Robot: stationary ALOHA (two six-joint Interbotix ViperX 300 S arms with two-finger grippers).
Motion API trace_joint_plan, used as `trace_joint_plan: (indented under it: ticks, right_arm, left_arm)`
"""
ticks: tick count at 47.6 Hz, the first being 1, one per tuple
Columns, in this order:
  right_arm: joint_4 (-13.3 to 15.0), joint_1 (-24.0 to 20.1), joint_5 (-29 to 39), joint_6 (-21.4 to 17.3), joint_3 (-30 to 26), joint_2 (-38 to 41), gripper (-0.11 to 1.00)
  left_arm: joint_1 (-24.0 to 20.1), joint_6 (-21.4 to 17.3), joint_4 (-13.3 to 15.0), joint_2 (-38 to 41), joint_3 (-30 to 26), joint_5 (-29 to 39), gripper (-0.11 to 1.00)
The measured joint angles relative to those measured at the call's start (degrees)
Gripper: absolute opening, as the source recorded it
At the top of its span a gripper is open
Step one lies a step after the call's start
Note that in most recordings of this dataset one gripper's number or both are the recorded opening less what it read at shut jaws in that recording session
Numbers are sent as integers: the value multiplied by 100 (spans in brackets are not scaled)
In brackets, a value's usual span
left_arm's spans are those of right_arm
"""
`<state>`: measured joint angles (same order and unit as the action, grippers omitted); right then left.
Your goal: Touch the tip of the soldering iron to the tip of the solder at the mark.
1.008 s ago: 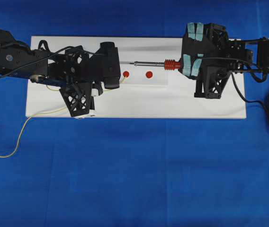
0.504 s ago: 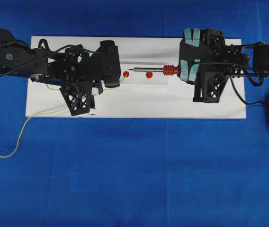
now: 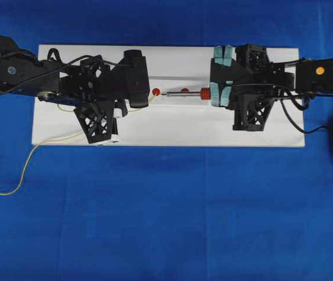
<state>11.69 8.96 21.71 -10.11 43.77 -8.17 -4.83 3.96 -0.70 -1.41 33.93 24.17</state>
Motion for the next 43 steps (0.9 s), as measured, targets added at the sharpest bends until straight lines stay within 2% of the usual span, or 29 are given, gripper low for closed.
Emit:
trace_joint_plan:
  ticks: [43]
  right_arm:
    - [0, 53, -62, -9, -123, 202, 6]
  left_arm:
    - [0, 0, 0, 9, -35, 62, 2]
